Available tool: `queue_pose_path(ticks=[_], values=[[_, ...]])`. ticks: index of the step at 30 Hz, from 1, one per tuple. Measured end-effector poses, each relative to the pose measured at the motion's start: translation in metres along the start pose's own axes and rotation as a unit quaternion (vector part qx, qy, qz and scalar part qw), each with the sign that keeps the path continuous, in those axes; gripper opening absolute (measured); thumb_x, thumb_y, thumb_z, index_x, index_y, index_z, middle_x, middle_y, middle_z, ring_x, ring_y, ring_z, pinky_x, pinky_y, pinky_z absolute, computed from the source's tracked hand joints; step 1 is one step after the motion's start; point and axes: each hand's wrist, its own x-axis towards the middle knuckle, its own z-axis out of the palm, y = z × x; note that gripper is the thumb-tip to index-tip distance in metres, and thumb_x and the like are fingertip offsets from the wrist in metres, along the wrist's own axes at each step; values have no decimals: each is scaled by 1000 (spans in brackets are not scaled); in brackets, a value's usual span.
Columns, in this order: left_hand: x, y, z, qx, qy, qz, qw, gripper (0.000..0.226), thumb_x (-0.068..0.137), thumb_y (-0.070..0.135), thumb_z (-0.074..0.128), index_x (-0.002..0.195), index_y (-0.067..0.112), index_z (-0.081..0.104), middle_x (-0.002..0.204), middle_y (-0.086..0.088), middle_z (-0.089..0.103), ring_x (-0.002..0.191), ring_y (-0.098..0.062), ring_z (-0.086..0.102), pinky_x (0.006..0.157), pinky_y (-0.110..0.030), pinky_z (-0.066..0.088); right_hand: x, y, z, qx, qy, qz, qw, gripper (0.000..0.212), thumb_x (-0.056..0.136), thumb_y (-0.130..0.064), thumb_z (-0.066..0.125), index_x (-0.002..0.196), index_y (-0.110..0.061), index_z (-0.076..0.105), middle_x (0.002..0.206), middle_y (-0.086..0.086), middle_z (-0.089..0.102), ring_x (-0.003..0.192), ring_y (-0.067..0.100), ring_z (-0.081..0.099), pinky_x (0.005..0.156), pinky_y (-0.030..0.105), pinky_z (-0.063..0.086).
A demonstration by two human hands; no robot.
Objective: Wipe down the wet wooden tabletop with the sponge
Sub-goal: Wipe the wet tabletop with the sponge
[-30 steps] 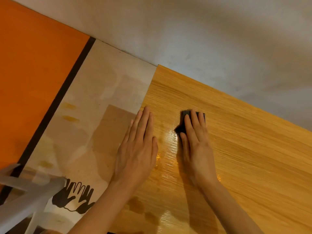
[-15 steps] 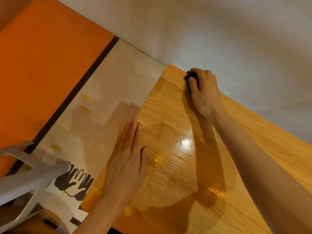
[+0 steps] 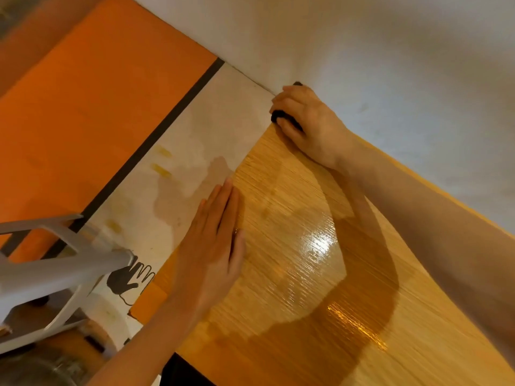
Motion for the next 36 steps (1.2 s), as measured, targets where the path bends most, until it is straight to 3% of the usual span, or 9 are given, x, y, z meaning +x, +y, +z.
queue_pose_path(ticks=[3,7,11,14,18,22,27,30,36], values=[[1,0,0,-16,17,3,1000,58,108,34,30,158,5,25,168,-9,16,156,-20,16,127,-38,14,3,-5,-5,-33,-43,-31,998,34,97,-25,39,116,-7,61,118,10,60,114,28,50,100,38,42],[1,1,0,-16,30,4,999,58,107,32,35,157,5,27,168,-9,19,156,-20,18,127,-37,14,10,6,-13,-32,-39,5,999,41,97,-27,49,132,-7,52,135,10,50,128,26,40,105,27,33],[1,1,-1,-19,35,3,999,58,106,31,36,157,6,26,167,-9,21,155,-21,20,126,-41,19,23,6,-10,-5,-5,50,999,30,100,-19,45,125,-7,56,128,11,53,120,26,45,95,24,35],[0,0,-1,-17,36,4,999,58,106,29,39,157,5,27,167,-9,20,155,-20,18,127,-36,15,28,2,-23,6,-19,10,1000,26,100,-19,47,120,-10,59,120,9,58,112,23,52,92,28,41],[0,2,-3,-8,37,2,999,57,107,30,36,156,4,29,167,-9,20,156,-19,18,127,-31,10,28,3,-30,-44,-138,-59,988,32,100,-33,45,124,-14,57,120,6,58,112,23,51,96,38,44],[0,3,-4,-7,27,1,1000,57,108,33,31,157,3,28,167,-9,20,155,-20,19,127,-37,17,31,-4,-10,-80,-98,-7,992,42,102,-41,35,115,-8,59,112,11,59,110,28,51,102,40,40],[0,2,-3,-13,19,-5,1000,59,108,35,29,156,2,28,167,-11,21,155,-21,19,126,-42,21,9,-68,31,3,-125,-115,985,50,101,-41,27,101,-9,65,99,8,65,95,26,57,87,38,45],[-1,2,-3,-14,27,-5,1000,57,108,33,32,156,2,29,167,-11,21,155,-21,20,126,-40,19,14,-43,14,-27,-161,-136,977,56,99,-46,21,108,-12,65,106,6,64,101,25,56,90,38,45],[-14,3,-11,-31,25,-55,998,55,108,29,32,156,2,29,167,-10,21,155,-17,16,127,-34,11,20,-15,7,-63,-29,73,995,42,103,-28,33,102,-3,66,104,15,62,106,33,53,100,38,38]])
